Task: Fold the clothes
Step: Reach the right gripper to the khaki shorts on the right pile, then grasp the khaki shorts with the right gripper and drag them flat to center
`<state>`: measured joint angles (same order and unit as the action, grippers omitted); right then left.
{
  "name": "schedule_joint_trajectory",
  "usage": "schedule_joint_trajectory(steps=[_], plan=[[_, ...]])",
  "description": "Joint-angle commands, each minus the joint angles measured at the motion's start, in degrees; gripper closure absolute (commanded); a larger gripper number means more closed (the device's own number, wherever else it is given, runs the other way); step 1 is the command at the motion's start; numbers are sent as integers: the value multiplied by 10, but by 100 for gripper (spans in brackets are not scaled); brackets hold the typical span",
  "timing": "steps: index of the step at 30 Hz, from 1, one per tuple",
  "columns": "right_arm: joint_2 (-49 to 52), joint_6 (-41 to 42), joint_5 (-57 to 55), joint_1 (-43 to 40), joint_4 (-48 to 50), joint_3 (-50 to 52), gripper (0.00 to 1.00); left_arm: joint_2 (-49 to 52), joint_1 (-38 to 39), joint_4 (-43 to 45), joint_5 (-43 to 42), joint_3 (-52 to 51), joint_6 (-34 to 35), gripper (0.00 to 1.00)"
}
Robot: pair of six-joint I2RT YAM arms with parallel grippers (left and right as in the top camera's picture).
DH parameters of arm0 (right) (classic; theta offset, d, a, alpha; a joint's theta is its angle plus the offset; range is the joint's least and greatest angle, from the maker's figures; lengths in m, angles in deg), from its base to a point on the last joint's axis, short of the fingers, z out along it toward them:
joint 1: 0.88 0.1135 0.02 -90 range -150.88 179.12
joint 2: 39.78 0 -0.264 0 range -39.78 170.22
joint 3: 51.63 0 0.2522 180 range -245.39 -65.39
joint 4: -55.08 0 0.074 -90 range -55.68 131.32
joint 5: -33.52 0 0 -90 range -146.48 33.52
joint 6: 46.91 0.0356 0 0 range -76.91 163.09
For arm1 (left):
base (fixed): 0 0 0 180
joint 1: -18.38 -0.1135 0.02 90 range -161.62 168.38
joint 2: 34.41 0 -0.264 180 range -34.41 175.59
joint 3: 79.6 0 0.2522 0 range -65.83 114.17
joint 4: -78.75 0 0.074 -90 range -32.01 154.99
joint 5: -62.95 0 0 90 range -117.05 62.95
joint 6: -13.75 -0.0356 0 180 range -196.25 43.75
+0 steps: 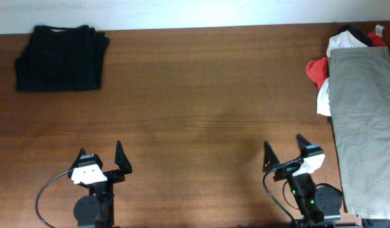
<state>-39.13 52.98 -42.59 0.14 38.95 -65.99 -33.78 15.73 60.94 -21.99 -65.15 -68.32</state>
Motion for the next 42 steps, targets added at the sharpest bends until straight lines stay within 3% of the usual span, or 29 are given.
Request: schedule_joint_trajectory(steps=[1,2,5,7,9,13,16,18,21,24,25,28,32,37,39,41,42], plan=[[-4,183,128,5,23,3,1,-2,-2,-1,8,-2,-5,0],[-4,254,130,5,57,3,1,-2,-2,-1,8,-2,-5,0],[-3,274,137,5,187,-10,1,-2,-2,-1,8,-2,-5,0],[16,233,99,5,183,-49,1,-2,-2,-1,8,-2,-5,0],[98,153,34,5,147,-145,1,-2,-2,-1,8,-2,-5,0],[458,6,-193,3,-48,-471,1,-2,-2,-1,8,-2,-5,0],[759,-88,-266,-39,-239,-763,1,-2,-2,-1,8,-2,-5,0],[909,-142,-267,-65,-321,-893,1,-2,-2,-1,8,-2,-5,0],[1034,-143,-374,-105,-272,-915,1,-2,-2,-1,8,-2,-5,0],[1131,-247,-405,-138,-206,-915,1,-2,-2,-1,8,-2,-5,0],[1161,-247,-423,-143,-181,-916,1,-2,-2,-1,8,-2,-5,0],[1234,-297,-401,-150,-126,-918,1,-2,-2,-1,8,-2,-5,0],[1300,-296,-416,-172,-71,-919,0,-2,-2,-1,8,-2,-5,1],[1304,-296,-398,-180,-44,-919,17,-2,-2,-1,8,-2,-5,0],[1304,-295,-399,-180,-42,-919,32,-2,-2,-1,8,-2,-5,0],[1304,-289,-398,-180,-37,-919,39,-2,-2,-1,8,-2,-5,1],[1304,-289,-399,-180,-36,-919,50,-2,-2,-1,8,-2,-5,0]])
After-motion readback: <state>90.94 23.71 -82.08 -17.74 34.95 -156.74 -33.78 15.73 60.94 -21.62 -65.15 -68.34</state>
